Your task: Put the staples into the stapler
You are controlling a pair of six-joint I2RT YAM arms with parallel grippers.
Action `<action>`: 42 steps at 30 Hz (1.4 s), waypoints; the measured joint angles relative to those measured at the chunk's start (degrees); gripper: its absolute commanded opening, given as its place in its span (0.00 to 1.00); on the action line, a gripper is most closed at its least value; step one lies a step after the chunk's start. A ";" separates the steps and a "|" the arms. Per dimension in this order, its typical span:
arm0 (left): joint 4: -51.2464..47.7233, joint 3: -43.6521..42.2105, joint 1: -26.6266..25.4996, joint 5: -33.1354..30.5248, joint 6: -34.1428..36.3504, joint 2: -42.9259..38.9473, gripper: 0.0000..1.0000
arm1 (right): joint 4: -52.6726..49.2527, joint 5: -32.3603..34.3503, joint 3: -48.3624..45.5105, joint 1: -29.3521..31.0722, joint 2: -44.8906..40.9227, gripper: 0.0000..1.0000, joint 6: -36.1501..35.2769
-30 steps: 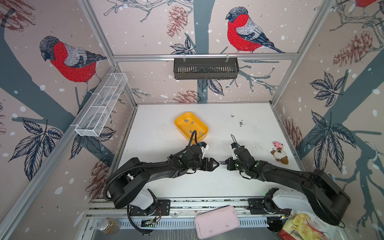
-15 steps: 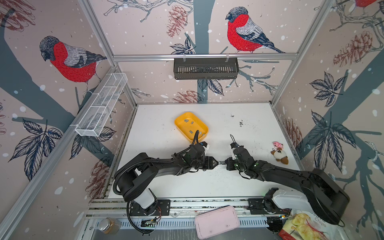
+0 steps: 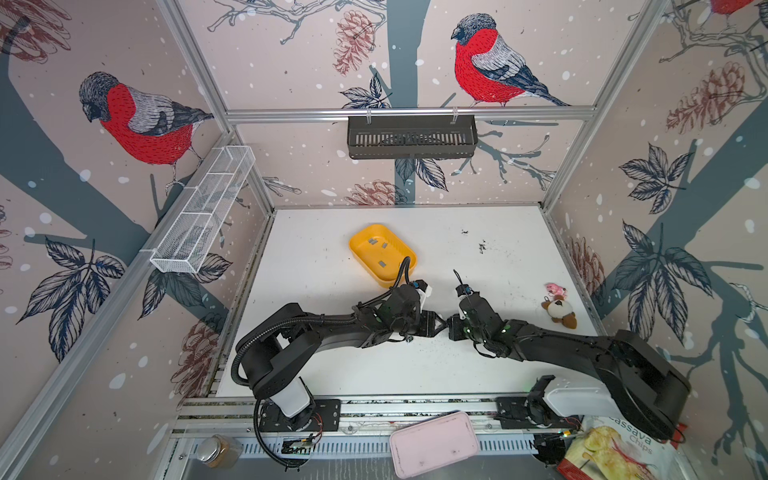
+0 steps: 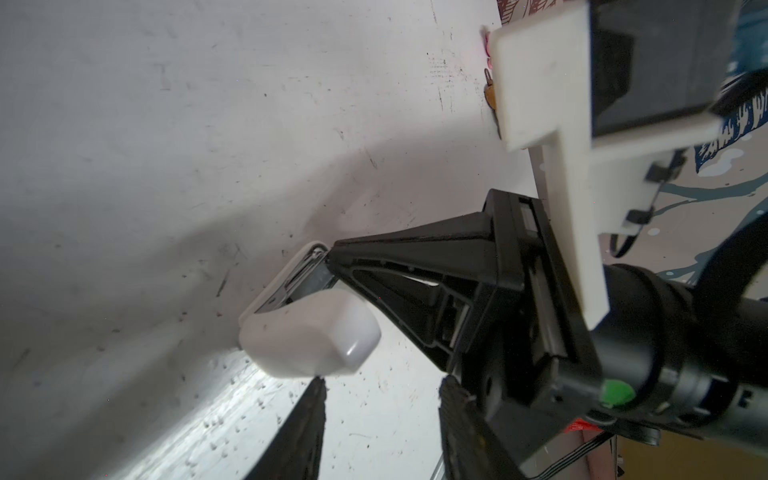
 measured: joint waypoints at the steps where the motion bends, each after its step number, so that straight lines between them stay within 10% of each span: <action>1: 0.00 0.11 -0.07 0.04 0.13 0.44 0.45 | 0.07 0.11 0.00 0.09 0.02 0.04 0.02; 15: -3.72 4.90 -0.09 -1.75 3.37 4.00 0.42 | -2.12 -1.25 -1.36 -0.59 -4.02 0.08 0.44; 24: -8.59 5.14 -0.11 -0.33 21.44 1.05 0.65 | -3.23 -5.57 -3.91 -5.99 -10.80 0.18 1.27; 42: -15.72 9.27 -0.11 -3.52 46.58 4.94 0.74 | -9.05 -9.44 -6.38 -10.78 -23.06 0.21 1.09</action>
